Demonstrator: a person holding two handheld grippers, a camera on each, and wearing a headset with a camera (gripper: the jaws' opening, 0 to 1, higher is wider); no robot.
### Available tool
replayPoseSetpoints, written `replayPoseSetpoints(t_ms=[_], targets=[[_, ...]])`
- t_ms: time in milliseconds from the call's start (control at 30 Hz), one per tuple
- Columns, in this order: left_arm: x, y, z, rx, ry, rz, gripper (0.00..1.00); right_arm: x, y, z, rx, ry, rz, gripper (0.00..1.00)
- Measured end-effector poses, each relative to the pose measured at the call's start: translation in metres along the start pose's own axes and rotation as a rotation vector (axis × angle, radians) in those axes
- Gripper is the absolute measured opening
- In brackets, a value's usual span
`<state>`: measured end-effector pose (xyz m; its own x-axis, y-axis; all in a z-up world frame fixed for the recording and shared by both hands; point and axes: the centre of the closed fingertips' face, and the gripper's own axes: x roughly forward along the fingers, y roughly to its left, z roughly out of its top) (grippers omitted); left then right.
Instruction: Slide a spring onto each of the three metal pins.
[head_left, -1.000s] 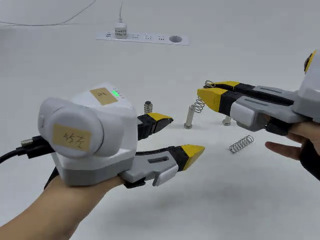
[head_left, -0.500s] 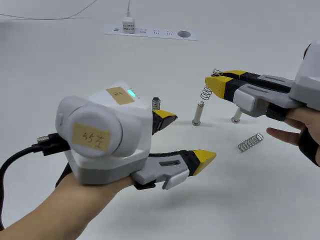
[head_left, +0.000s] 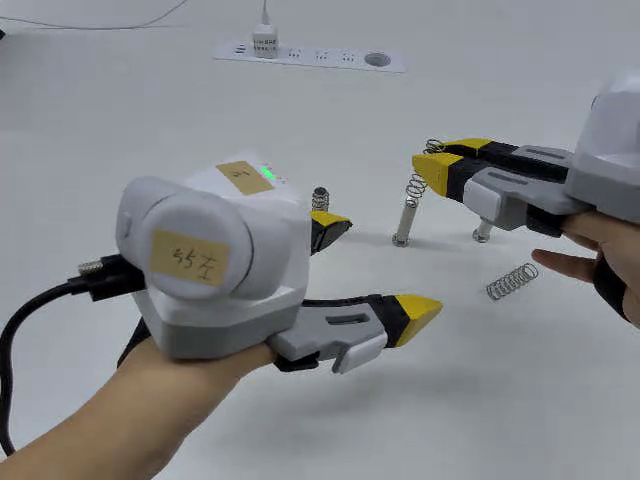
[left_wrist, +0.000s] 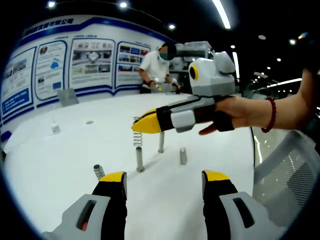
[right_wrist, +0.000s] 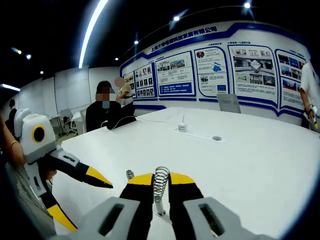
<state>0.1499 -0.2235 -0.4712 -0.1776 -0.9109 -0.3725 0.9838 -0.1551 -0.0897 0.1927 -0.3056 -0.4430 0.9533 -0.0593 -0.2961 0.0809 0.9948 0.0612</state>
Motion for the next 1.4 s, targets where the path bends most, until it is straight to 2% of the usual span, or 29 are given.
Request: replayPoseSetpoints(t_ms=[367, 633, 933, 1133, 1400], targets=[[0.001, -0.001, 0.002, -0.019, -0.006, -0.005, 0.63, 0.004, 0.003, -0.005, -0.051, 0.023, -0.002, 0.12], [0.001, -0.003, 0.001, -0.024, -0.001, -0.013, 0.64, 0.003, 0.006, -0.004, -0.119, 0.037, -0.008, 0.12], [0.001, -0.002, 0.000, -0.020, 0.006, -0.006, 0.64, 0.004, 0.004, -0.008, -0.127, 0.049, -0.009, 0.12], [0.001, -0.001, 0.000, -0.024, 0.006, -0.004, 0.63, 0.006, 0.005, -0.015, -0.150, 0.075, -0.011, 0.12], [0.001, 0.000, 0.000, -0.031, 0.007, -0.004, 0.63, 0.009, 0.005, -0.023, -0.140, 0.092, -0.014, 0.12]])
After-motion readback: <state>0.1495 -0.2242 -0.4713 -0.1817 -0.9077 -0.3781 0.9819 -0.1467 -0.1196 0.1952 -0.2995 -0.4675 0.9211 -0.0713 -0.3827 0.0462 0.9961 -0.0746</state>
